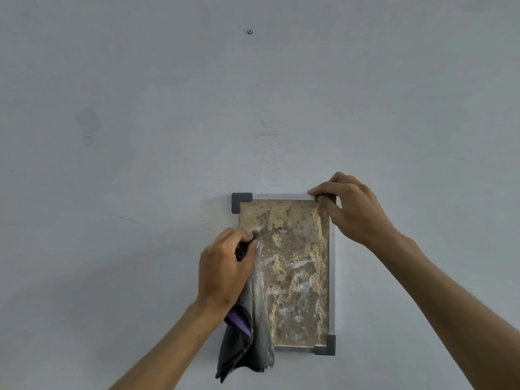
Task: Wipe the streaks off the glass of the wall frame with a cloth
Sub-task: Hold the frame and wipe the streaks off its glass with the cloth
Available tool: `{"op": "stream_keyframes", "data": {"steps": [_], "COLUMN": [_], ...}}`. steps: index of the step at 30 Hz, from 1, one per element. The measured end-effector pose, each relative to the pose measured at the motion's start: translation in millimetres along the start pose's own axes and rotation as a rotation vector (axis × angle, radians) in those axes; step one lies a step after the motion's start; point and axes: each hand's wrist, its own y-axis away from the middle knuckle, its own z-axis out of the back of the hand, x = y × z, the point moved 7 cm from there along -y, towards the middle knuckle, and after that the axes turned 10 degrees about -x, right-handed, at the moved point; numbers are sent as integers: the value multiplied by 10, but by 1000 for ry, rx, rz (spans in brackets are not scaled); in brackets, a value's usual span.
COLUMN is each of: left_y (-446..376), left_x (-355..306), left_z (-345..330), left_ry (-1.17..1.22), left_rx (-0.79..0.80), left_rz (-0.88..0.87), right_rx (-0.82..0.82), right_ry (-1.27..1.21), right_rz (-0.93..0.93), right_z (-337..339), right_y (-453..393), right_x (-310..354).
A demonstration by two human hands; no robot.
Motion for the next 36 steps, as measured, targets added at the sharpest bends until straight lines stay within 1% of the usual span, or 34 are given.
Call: {"op": "stream_keyframes", "data": {"steps": [2,5,6,9,10,14,15,19,20,21,24,25,26,29,30,31,33,35,36], "left_y": [-21,-155,-142,-37,-57,-296,-283,-146,-200,-288,-546,-543,-491,-216,-191,-235,-481,-765,-836], "left_x": [-3,77,56,-71,-85,-19,-36,-121,-120,-118,-53,-50,-69,-155,-166,-175,-203,-195,-180], "left_z": [-11,73,60,-67,-69,32,4,-93,-76,-48,55,46,4,-132,-150,-158,-129,-69,-59], "left_ry": [-33,-22,-9,-2,-16,-1,1,-43,-64,-75,-34,-18,-7,-49,-87,-106,-95,-66,-47], "left_rx": [1,-136,-134,8,24,-125,-108,125,149,138,5,8,61,309,357,366,279,145,104], "left_rz": [-24,50,49,-78,-100,-16,-34,-208,-236,-246,-164,-168,-201,-354,-405,-438,-420,-330,-293], "right_rx": [4,0,-2,-15,-21,-30,-27,-23,-23,-24,-25,-24,-24,-30,-31,-32,-32,-30,-29], "right_ry": [0,2,3,0,-2,-19,-19,-18,-21,-22,-27,-26,-25,-32,-34,-34,-30,-28,-27], "right_rz": [-4,-8,-8,-5,-7,-15,-13,-15,-18,-19,-17,-16,-17,-24,-26,-26,-20,-19,-19], "right_z": [-4,-8,-13,-27,-23,-18,-20,-28,-30,-32,-29,-32,-34,-36,-36,-36,-31,-26,-27], "right_y": [-8,-14,-11,-2,1,10,10,8,9,13,19,19,19,24,25,25,25,23,23], "right_x": [-9,-22,-23,-31,-38,-35,-32,-39,-40,-39,-34,-35,-38,-40,-39,-36,-29,-27,-28]}}
